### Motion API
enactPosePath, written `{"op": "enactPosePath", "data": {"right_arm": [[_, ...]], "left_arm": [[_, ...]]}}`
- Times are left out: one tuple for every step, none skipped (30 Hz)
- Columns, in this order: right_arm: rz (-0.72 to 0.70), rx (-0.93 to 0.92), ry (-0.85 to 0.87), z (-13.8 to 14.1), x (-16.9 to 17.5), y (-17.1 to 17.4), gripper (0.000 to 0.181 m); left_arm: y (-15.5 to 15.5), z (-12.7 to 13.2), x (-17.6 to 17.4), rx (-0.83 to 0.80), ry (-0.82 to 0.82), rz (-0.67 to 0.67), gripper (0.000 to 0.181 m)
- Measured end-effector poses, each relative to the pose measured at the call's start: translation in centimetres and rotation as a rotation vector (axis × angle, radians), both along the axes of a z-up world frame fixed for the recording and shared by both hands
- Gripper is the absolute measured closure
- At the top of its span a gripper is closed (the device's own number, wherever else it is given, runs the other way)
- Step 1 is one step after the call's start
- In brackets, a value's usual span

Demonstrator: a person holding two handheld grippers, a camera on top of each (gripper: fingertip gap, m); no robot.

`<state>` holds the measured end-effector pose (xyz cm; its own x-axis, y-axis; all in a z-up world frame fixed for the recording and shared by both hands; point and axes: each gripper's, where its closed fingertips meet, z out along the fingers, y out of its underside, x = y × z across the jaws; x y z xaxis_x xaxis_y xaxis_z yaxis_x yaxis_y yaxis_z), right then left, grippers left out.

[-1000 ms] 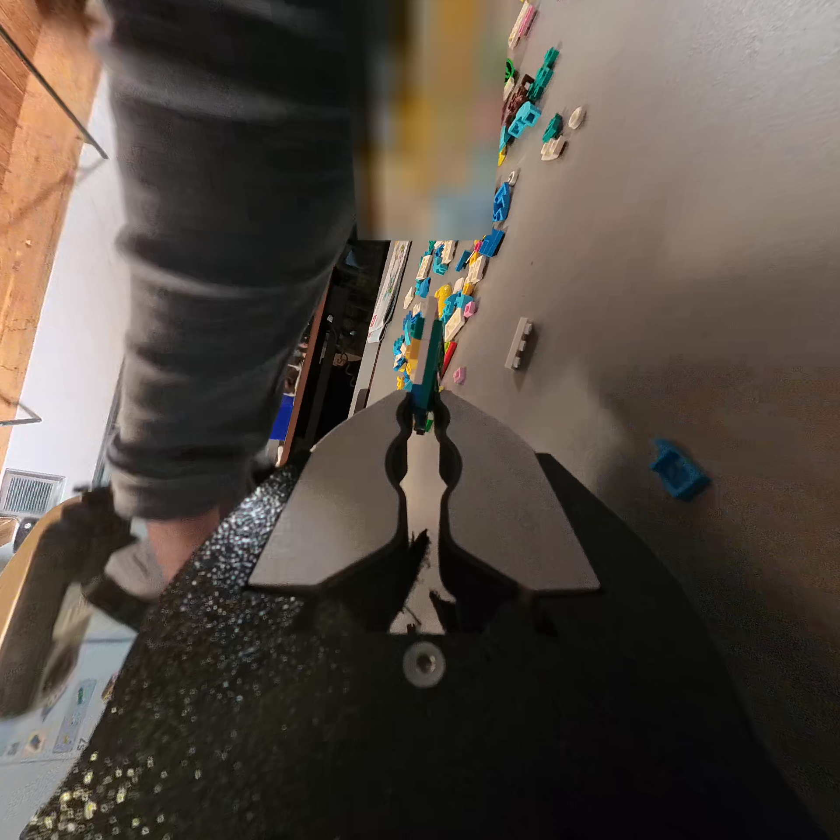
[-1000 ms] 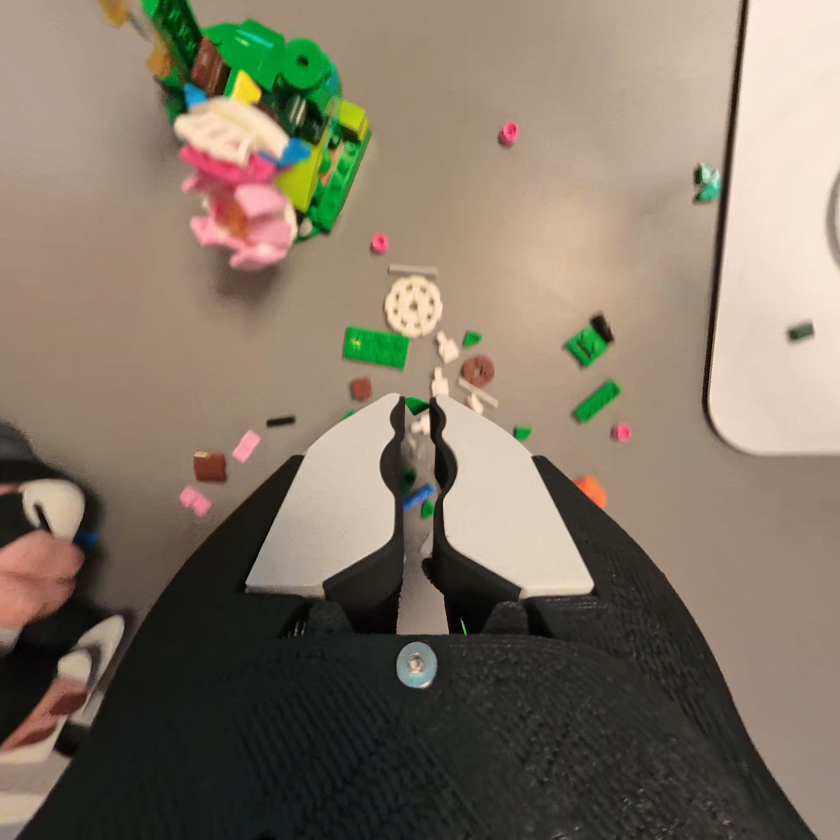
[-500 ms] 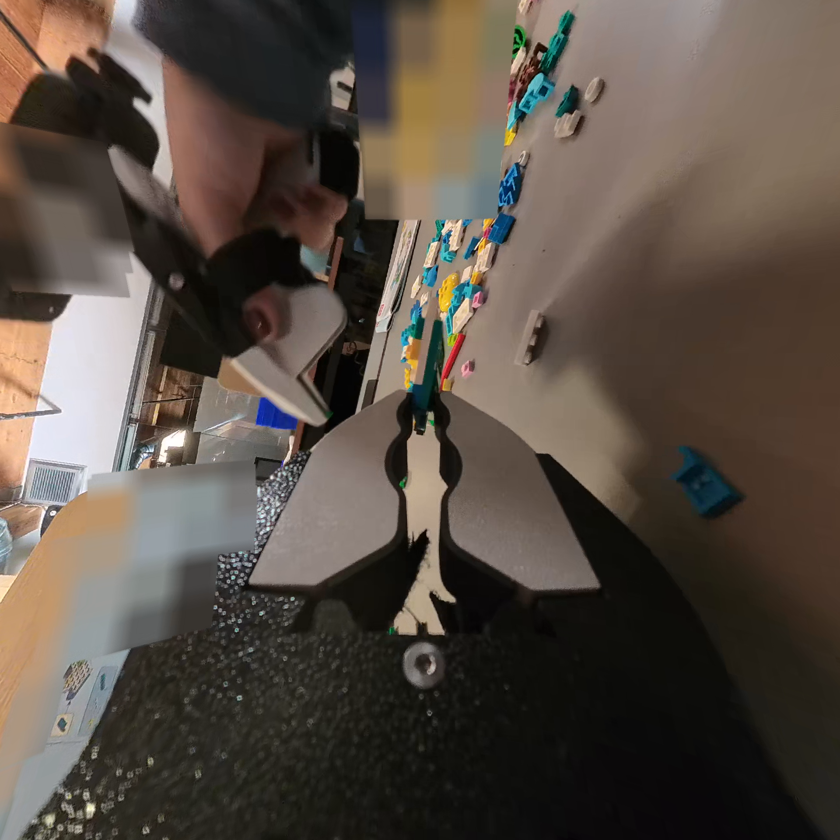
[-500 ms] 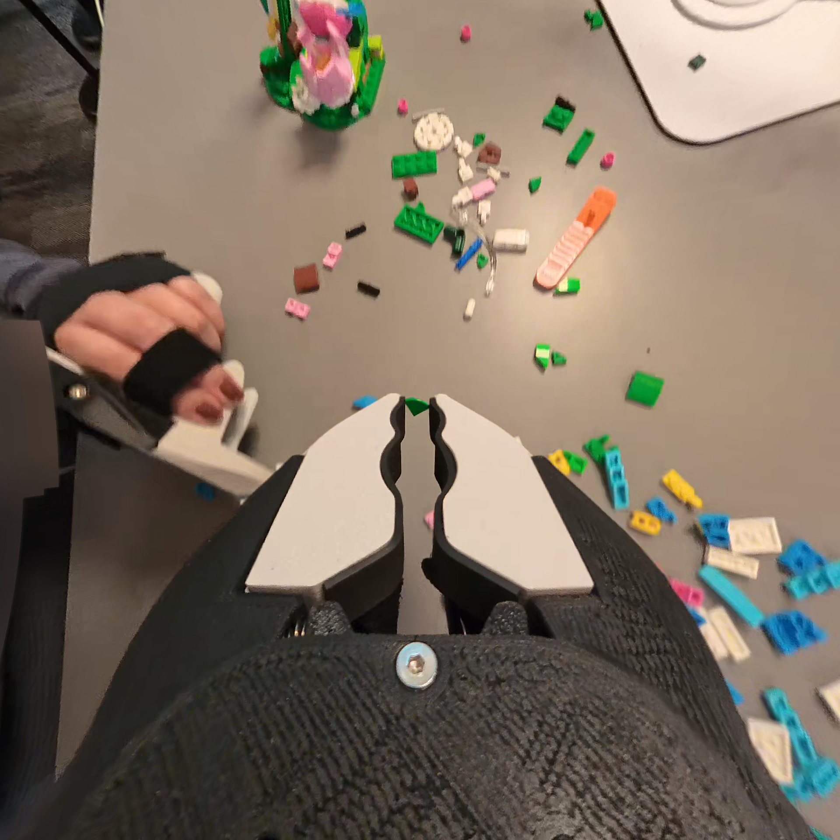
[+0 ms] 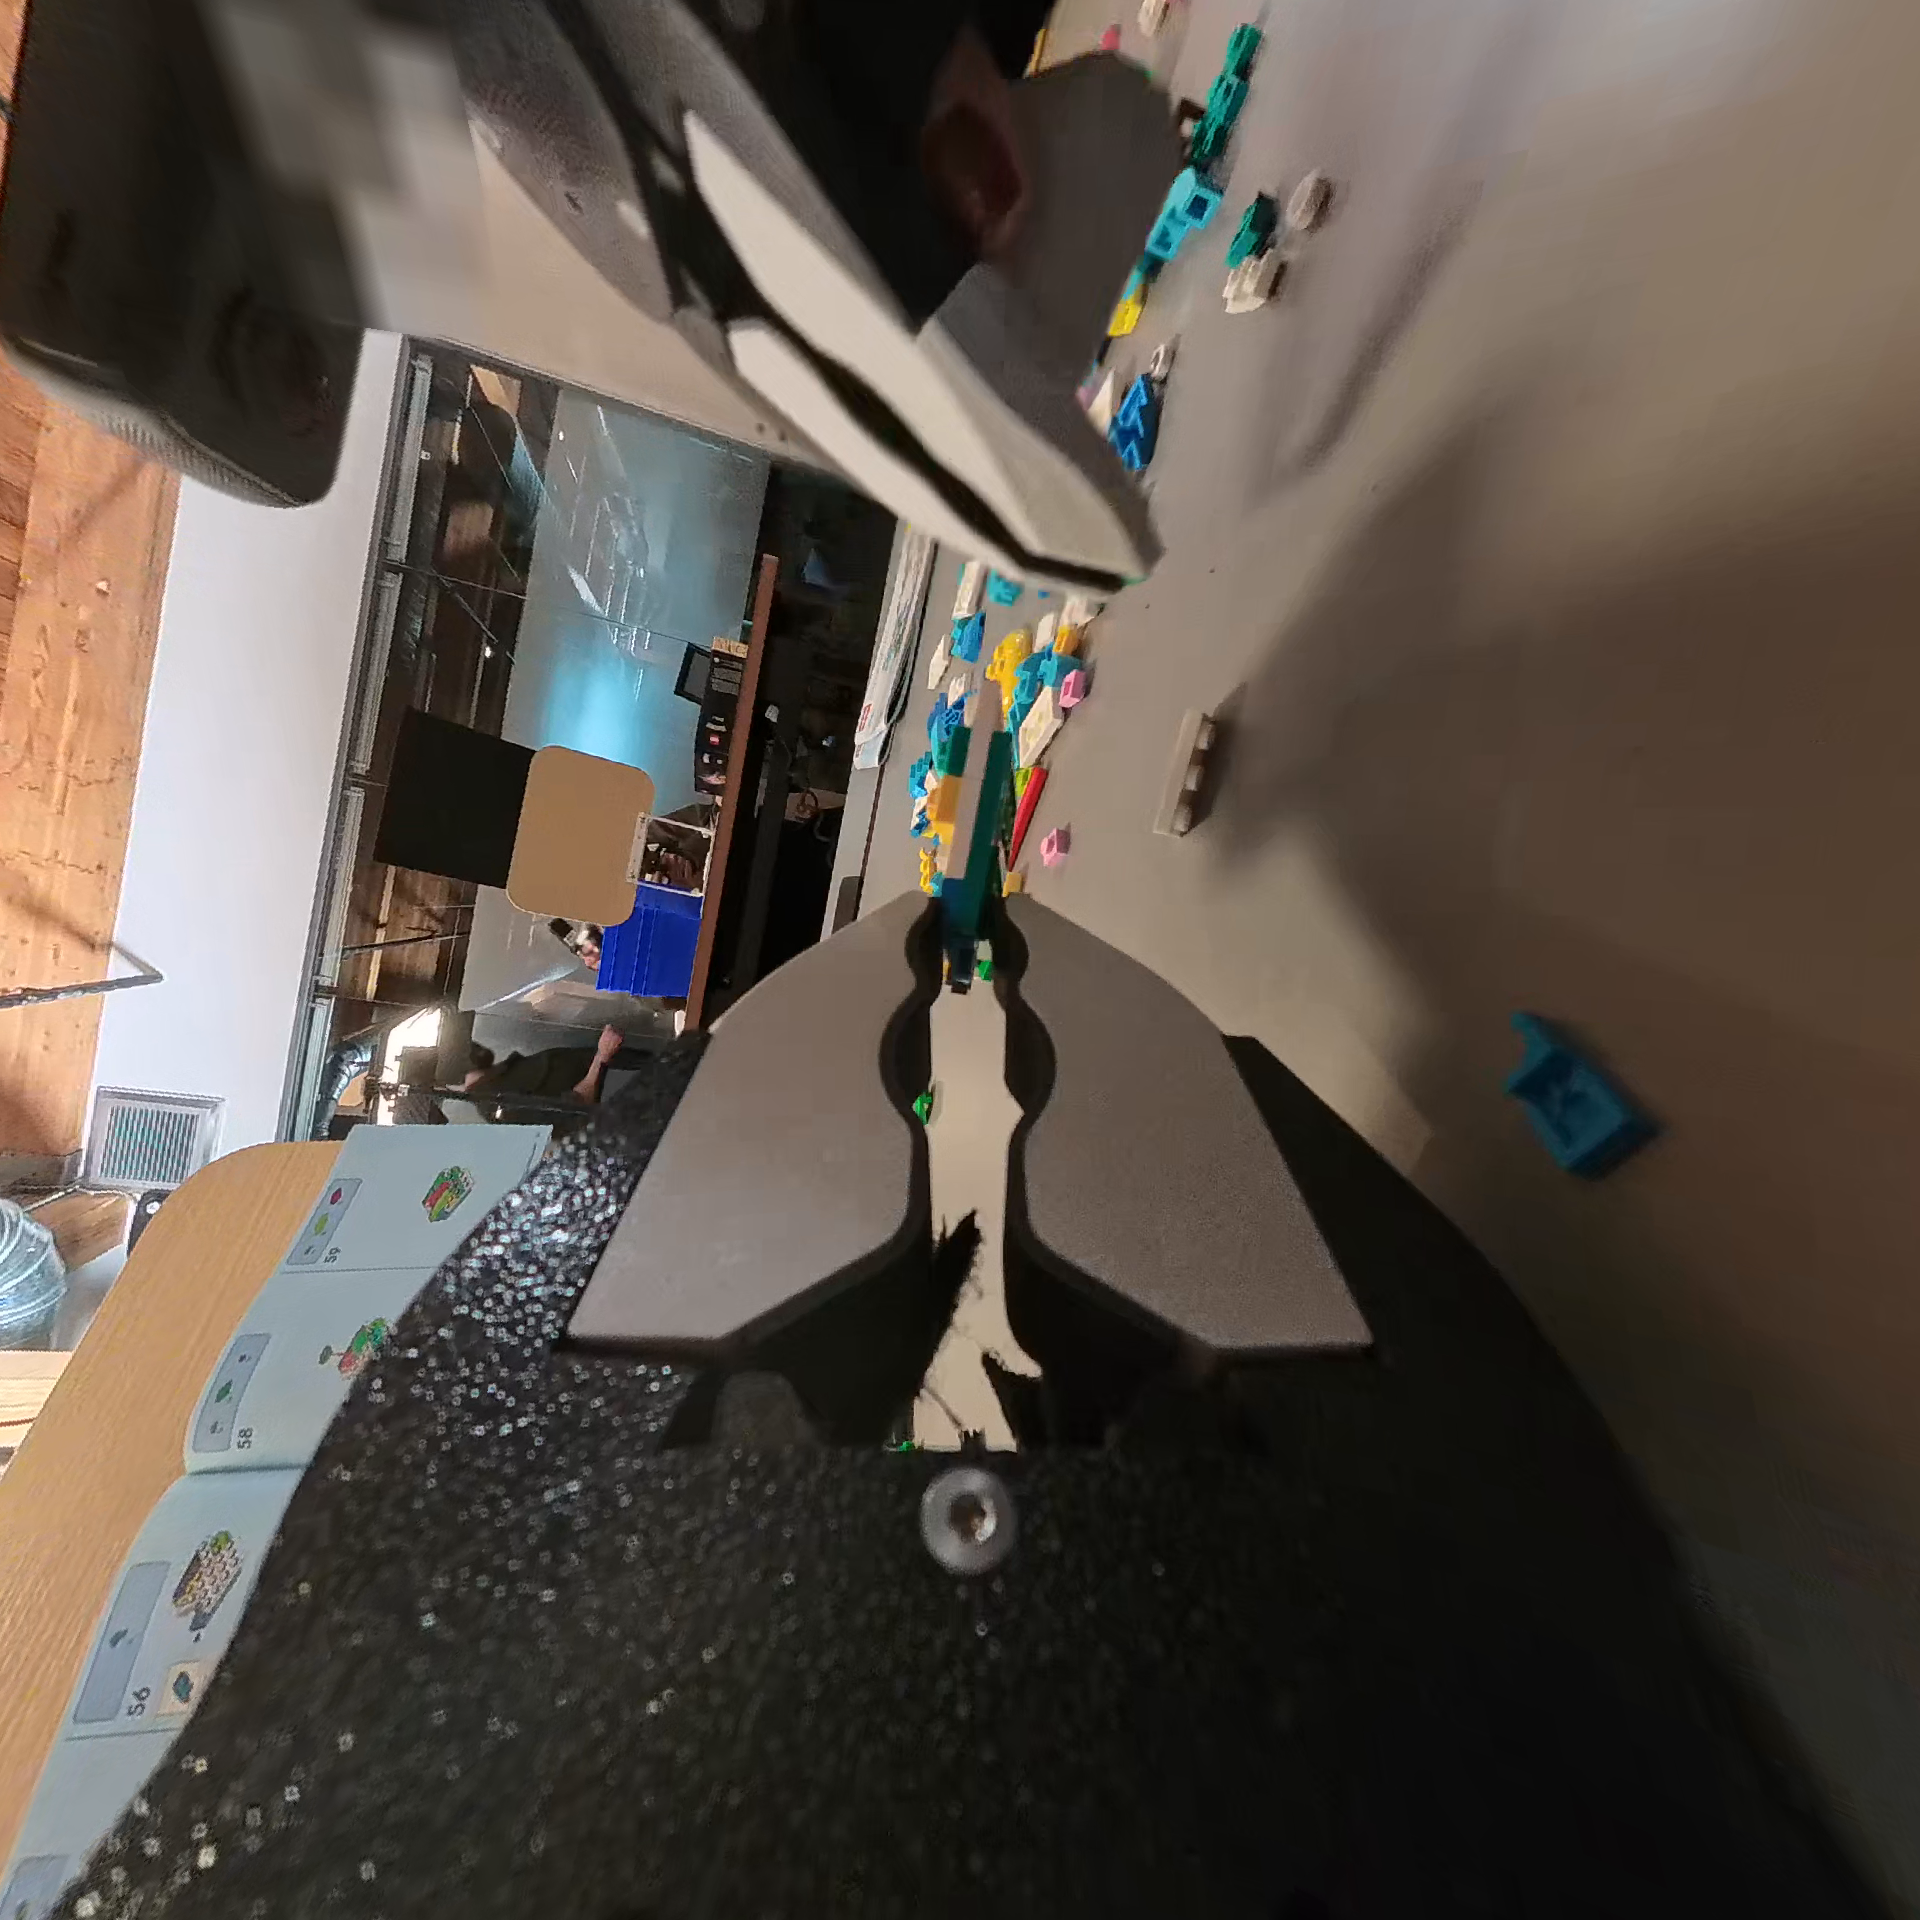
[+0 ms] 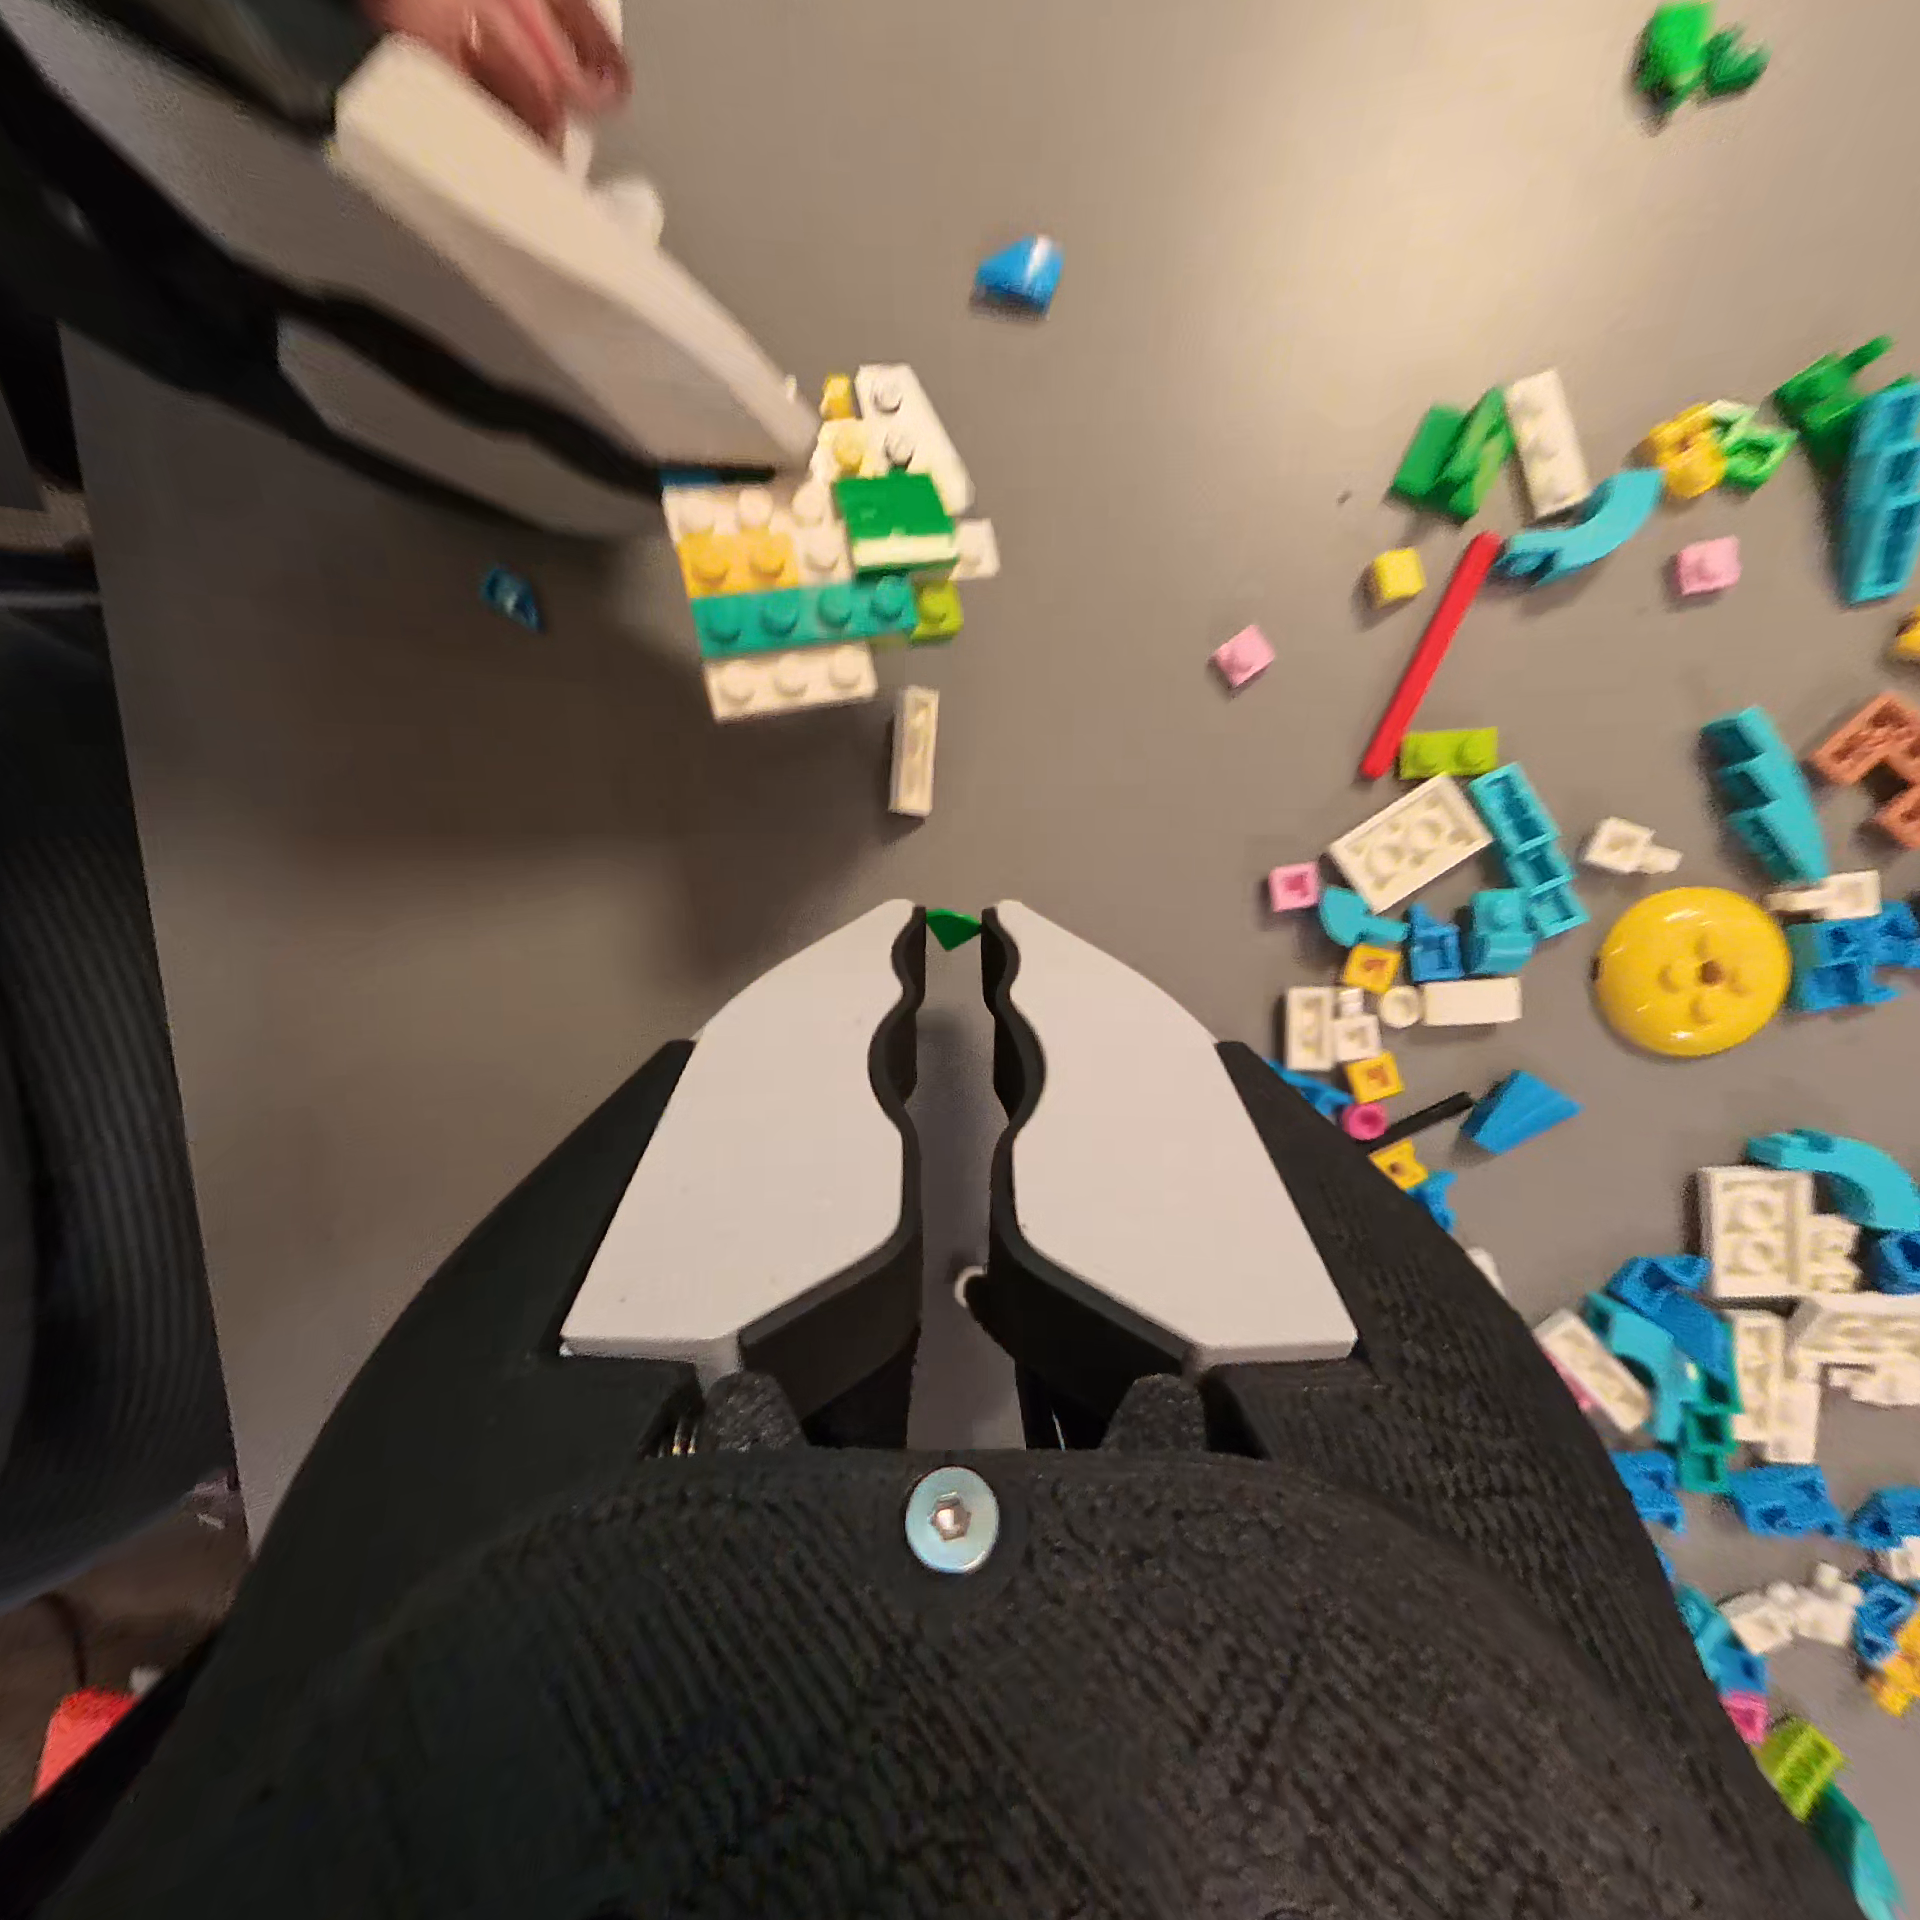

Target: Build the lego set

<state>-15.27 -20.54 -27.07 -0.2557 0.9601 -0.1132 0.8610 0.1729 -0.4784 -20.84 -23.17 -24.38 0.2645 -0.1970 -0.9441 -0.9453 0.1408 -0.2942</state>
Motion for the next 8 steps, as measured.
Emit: {"op": "enactPosePath", "data": {"right_arm": [[0.015, 0.010, -0.021, -0.5, 0.5, -0.4, 0.173], [0.033, 0.014, -0.042, -0.9, 1.0, -0.9, 0.173], [0.053, 0.019, -0.062, -1.4, 1.6, -1.3, 0.173], [0.070, 0.027, -0.076, -1.7, 2.0, -1.7, 0.173], [0.076, 0.036, -0.078, -1.9, 2.2, -1.8, 0.173], [0.075, 0.040, -0.068, -1.9, 2.3, -1.9, 0.173], [0.076, 0.038, -0.066, -1.8, 2.4, -2.1, 0.173], [0.080, 0.041, -0.066, -1.8, 2.6, -2.1, 0.173]], "left_arm": [[0.0, -0.1, 0.0, -0.002, 0.004, -0.001, 0.173], [0.0, -0.1, 0.1, -0.003, 0.007, -0.002, 0.173], [0.0, -0.1, 0.1, -0.002, 0.009, -0.003, 0.173], [0.0, -0.1, 0.1, -0.003, 0.009, -0.006, 0.173], [-0.1, -0.2, 0.2, -0.006, 0.009, -0.009, 0.173], [-0.1, -0.2, 0.2, -0.008, 0.010, -0.011, 0.173], [-0.1, -0.2, 0.3, -0.008, 0.012, -0.013, 0.173], [-0.1, -0.2, 0.3, -0.007, 0.013, -0.016, 0.173]]}}
